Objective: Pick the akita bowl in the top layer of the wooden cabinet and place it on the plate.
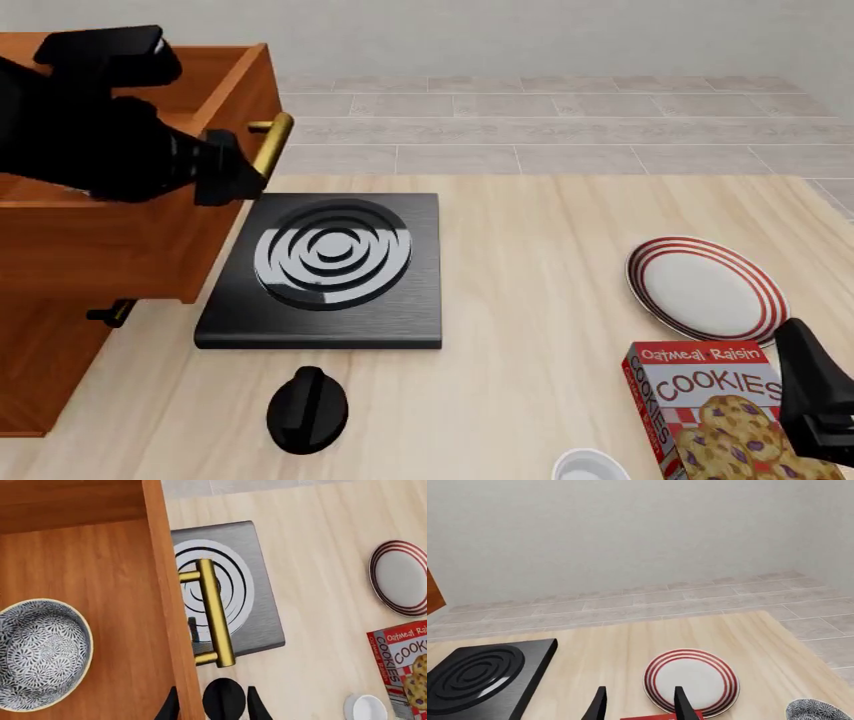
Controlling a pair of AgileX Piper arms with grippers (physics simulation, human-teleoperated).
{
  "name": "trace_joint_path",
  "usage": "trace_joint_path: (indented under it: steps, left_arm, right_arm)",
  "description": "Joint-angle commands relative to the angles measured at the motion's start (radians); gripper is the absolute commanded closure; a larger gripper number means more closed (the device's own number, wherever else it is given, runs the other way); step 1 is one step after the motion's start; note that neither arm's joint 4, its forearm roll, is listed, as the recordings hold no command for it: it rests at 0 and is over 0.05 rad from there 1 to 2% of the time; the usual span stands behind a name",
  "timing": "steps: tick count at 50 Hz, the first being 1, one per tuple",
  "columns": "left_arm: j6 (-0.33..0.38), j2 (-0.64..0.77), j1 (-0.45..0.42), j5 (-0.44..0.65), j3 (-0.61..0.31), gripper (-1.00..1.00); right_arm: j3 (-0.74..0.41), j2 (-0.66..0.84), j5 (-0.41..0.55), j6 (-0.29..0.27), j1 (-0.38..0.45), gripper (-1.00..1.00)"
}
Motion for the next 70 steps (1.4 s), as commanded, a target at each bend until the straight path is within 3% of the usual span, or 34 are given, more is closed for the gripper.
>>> trace_joint_path:
  steps: [1,18,41,48,53,70]
  left_arm:
    - [0.057,0.041,0.004,0.035,-0.079,-1.00]
    - [0.141,0.098,0.059,0.115,-0.258,-1.00]
    - [0.195,0.121,0.107,0.169,-0.352,-1.00]
    - [0.216,0.141,0.125,0.201,-0.420,-1.00]
    - [0.234,0.163,0.145,0.248,-0.517,-1.00]
    - [0.286,0.177,0.223,0.261,-0.533,-1.00]
  right_arm:
    - [0.000,-0.003,0.003,-0.003,0.003,-1.00]
    - [-0.001,-0.005,0.005,-0.003,0.003,-1.00]
    - [-0.002,-0.001,-0.001,0.001,0.001,-1.00]
    - [-0.002,0.000,-0.001,-0.001,0.003,-1.00]
    - [-0.002,-0.001,-0.001,-0.001,0.003,-1.00]
    - [-0.001,-0.001,-0.001,-0.002,0.004,-1.00]
